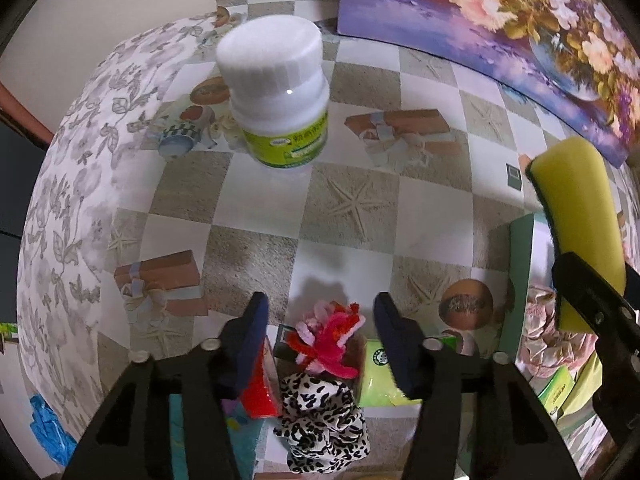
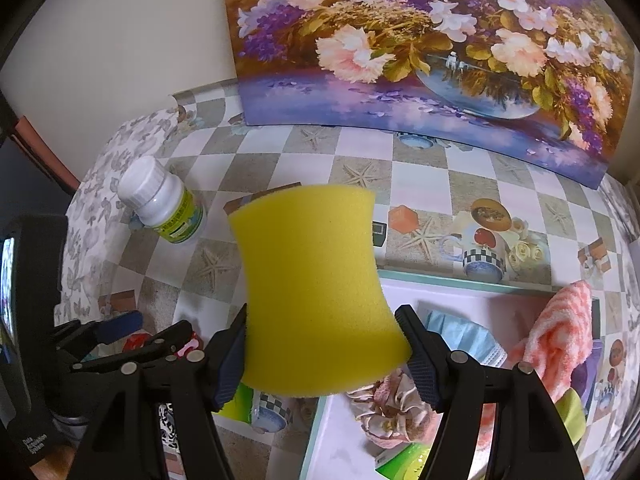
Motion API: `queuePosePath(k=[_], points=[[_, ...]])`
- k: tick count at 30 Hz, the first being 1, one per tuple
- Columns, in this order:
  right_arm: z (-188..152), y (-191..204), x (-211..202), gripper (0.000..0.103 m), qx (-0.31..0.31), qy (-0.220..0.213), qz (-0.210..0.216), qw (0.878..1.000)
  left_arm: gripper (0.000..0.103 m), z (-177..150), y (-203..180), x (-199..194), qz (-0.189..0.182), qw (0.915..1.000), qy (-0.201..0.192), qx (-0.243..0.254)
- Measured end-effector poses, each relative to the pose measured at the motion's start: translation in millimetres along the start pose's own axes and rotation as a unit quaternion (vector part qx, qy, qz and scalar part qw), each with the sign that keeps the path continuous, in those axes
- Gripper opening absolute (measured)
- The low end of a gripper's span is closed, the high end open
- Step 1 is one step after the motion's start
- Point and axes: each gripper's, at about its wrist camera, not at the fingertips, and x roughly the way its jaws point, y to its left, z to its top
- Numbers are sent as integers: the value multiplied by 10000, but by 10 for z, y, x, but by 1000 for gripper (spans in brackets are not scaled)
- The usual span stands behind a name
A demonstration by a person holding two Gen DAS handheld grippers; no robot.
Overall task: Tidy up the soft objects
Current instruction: 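Lift the yellow sponge with the right gripper while the left grasps the red plush, then carry the sponge and red plush over the tray and open both grippers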
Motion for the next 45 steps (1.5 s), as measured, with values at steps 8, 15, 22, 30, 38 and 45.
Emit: queuePosePath(k=[8, 15, 22, 30, 38, 45], points=[[-6, -9, 37, 72, 32, 58, 8, 10000, 47, -21, -120, 59, 52, 9996, 80, 252], [-1, -23, 59, 72, 49, 94, 28, 9999, 39, -55, -187, 193, 161, 9990, 239, 328], [-8, -43, 106, 72, 93, 175, 26, 9998, 36, -67, -234, 343, 251, 9987, 310, 315], [-12, -56, 123, 72, 125, 233, 30, 9996, 31, -60, -239, 338, 184, 9993, 244, 220], [-24, -88, 73, 72, 164, 198, 38, 9997, 21, 7, -77, 140, 139, 9999, 9, 43], [-53, -154, -18, 72, 206, 159, 18, 9997, 21, 59, -44, -35, 109, 9997, -205, -70]])
